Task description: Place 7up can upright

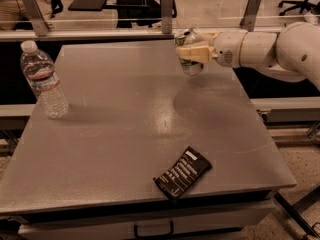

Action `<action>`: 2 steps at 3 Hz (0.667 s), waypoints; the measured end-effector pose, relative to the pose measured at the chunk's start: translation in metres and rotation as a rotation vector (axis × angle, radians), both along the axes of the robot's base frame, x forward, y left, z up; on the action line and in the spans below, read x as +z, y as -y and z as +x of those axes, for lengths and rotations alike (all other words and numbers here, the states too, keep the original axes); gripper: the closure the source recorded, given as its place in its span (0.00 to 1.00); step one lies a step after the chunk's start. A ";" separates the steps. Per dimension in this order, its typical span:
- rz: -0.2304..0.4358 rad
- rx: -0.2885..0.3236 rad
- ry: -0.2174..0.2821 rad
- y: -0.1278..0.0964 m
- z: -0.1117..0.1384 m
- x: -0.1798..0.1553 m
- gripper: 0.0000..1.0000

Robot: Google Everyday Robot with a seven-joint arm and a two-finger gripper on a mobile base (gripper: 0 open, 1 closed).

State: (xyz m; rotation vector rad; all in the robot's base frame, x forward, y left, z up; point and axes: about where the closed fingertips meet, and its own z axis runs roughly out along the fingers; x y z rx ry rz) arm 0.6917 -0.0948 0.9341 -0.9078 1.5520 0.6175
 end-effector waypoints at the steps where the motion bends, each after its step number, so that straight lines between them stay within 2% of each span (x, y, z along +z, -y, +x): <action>1: 0.087 -0.003 0.030 0.001 -0.001 0.006 1.00; 2: 0.087 -0.003 0.030 0.001 -0.001 0.006 1.00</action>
Offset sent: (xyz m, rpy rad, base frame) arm -0.0001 -0.0023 0.0037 0.0688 -0.0228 -0.0058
